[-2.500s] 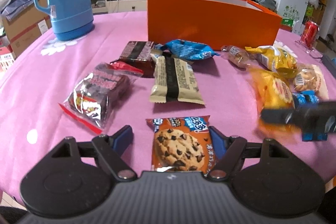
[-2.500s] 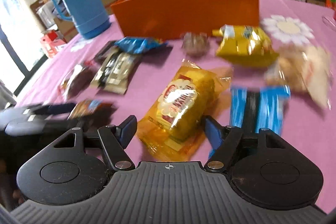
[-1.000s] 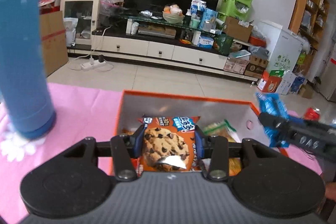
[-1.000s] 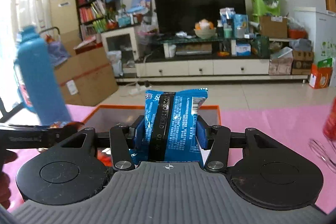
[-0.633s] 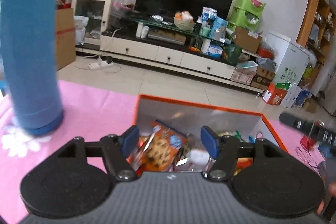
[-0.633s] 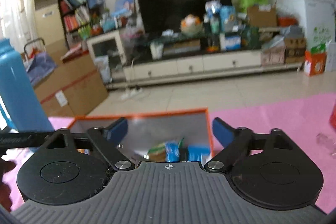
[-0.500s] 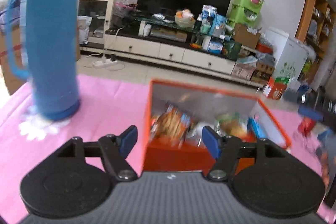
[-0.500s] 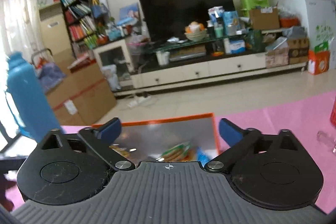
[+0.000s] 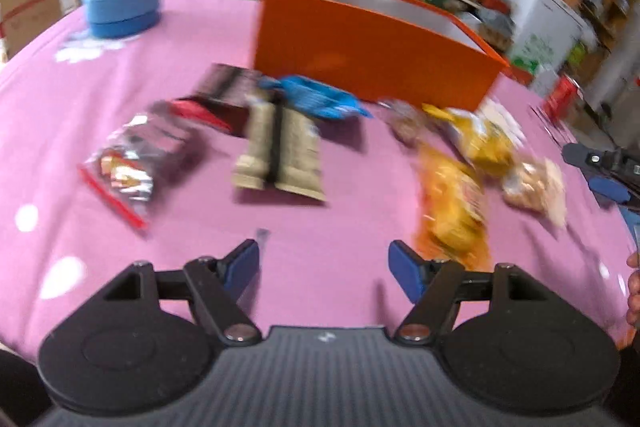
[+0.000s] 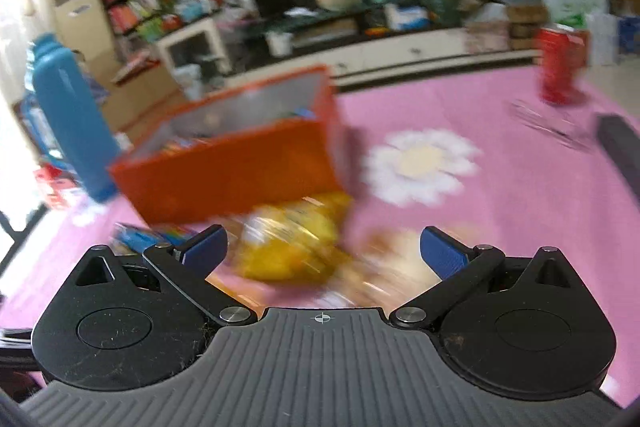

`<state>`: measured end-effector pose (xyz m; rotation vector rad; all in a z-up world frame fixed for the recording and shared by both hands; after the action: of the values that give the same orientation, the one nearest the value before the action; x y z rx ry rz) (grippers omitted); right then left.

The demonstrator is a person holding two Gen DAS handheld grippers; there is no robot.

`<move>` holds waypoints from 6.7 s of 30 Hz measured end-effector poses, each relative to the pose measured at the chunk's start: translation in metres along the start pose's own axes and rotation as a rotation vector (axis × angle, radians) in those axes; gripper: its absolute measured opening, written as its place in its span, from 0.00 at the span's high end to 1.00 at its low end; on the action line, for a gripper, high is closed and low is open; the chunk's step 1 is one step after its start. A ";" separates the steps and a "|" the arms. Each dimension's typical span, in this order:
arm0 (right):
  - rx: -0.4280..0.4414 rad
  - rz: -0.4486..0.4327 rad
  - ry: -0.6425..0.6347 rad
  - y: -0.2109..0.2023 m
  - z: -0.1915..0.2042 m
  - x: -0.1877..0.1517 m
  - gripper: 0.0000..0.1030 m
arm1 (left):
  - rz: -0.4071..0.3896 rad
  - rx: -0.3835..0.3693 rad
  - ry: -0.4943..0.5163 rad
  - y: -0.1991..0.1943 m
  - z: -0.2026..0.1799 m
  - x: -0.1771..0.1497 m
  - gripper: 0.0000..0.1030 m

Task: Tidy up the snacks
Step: 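Move both grippers back over the remaining snacks, then grasp the yellow cake packet with the left gripper while the right gripper grasps the white bread packet, then carry both packets over the orange box and release them inside, then move both grippers back toward the snacks on the table, then grasp the red-labelled date packet with the left gripper while the right gripper grasps the yellow chip bag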

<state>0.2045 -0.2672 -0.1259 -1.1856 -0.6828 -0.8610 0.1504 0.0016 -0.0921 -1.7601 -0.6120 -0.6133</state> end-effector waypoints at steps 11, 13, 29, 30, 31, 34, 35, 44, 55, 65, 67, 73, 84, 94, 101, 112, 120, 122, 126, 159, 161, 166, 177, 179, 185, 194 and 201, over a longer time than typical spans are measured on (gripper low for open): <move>-0.063 0.049 0.074 0.010 -0.059 -0.015 0.09 | -0.058 -0.022 0.184 0.028 -0.083 0.026 0.26; -0.062 0.048 0.073 0.020 -0.051 -0.011 0.09 | -0.064 -0.008 0.209 0.041 -0.092 0.031 0.24; 0.007 0.179 0.052 0.047 -0.017 -0.034 0.49 | -0.022 0.005 0.240 0.057 -0.080 0.018 0.43; 0.019 0.187 0.037 0.042 -0.013 -0.038 0.50 | -0.016 0.007 0.236 0.052 -0.076 0.014 0.43; 0.027 0.190 0.017 0.037 -0.009 -0.041 0.51 | -0.015 0.011 0.232 0.046 -0.071 0.010 0.43; 0.041 0.180 -0.023 0.023 -0.001 -0.045 0.53 | -0.021 0.033 0.221 0.030 -0.058 0.002 0.44; 0.047 0.173 -0.025 0.020 0.000 -0.045 0.54 | -0.025 0.038 0.216 0.027 -0.054 0.001 0.45; 0.049 0.181 0.042 -0.020 0.007 -0.067 0.25 | -0.030 0.063 0.208 0.015 -0.035 -0.001 0.31; 0.096 0.157 -0.201 0.022 0.022 -0.018 0.18 | -0.030 0.078 0.196 0.009 -0.030 -0.004 0.28; 0.142 0.199 -0.050 -0.015 0.026 -0.057 0.13 | -0.013 0.058 0.204 0.015 -0.033 -0.004 0.24; 0.130 0.209 -0.069 -0.011 0.030 -0.060 0.12 | -0.017 0.070 0.228 0.016 -0.035 -0.004 0.11; 0.104 0.249 -0.153 0.000 0.041 -0.075 0.12 | -0.008 0.092 0.242 0.026 -0.034 -0.009 0.16; 0.017 0.243 -0.308 0.006 0.050 -0.088 0.28 | -0.010 0.089 0.237 0.028 -0.033 -0.012 0.53; 0.065 0.224 -0.163 -0.009 0.042 -0.077 0.48 | -0.051 0.031 0.187 0.000 -0.031 0.005 0.63; 0.186 0.140 -0.013 -0.049 0.058 -0.048 0.48 | -0.117 -0.055 0.105 -0.020 -0.022 0.054 0.63; 0.123 -0.159 -0.148 0.069 0.105 0.128 0.48 | -0.275 -0.027 0.074 0.054 -0.034 0.230 0.64; 0.125 -0.055 -0.105 0.171 0.103 0.116 0.48 | -0.243 0.058 0.082 0.119 -0.023 0.248 0.28; 0.127 -0.060 -0.070 0.170 0.095 0.114 0.46 | -0.259 0.052 0.073 0.112 -0.017 0.251 0.28; 0.131 -0.140 -0.029 0.146 0.086 0.131 0.22 | -0.327 0.024 0.030 0.079 -0.013 0.256 0.16; 0.140 0.200 0.243 0.038 0.004 -0.037 0.12 | -0.161 0.378 0.175 -0.020 0.080 0.054 0.01; 0.160 0.225 0.299 0.044 0.002 -0.035 0.12 | -0.113 0.351 0.229 -0.002 0.089 0.066 0.01; 0.125 0.232 0.286 0.054 -0.001 -0.030 0.12 | -0.001 0.326 0.244 0.041 0.109 0.071 0.01; 0.096 0.216 0.090 0.078 0.040 -0.021 0.12 | -0.013 0.281 0.127 0.040 0.112 0.066 0.40; 0.073 0.191 0.030 0.080 0.049 -0.017 0.12 | 0.006 0.273 0.106 0.045 0.111 0.065 0.41; -0.067 0.114 -0.147 0.105 0.064 -0.001 0.13 | 0.011 0.259 0.074 0.054 0.103 0.065 0.34; -0.019 0.178 -0.099 0.112 0.060 -0.015 0.60 | -0.004 0.245 0.093 0.053 0.103 0.063 0.33; -0.025 0.208 -0.208 0.067 0.055 -0.043 0.60 | 0.012 0.219 0.113 0.036 0.102 0.047 0.33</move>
<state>0.2383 -0.1960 -0.1814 -1.3556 -0.7034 -0.5784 0.2193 0.0952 -0.1106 -1.5132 -0.5681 -0.6095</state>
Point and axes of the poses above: each gripper's, at about its wrist camera, not at the fingertips, and y roughly the way its jaws point, z to its left, x to its top, the point moved 8 cm from there along y, roughly the way its jaws point, and after that the axes turned 2 degrees about -z, right-handed, at the moved point
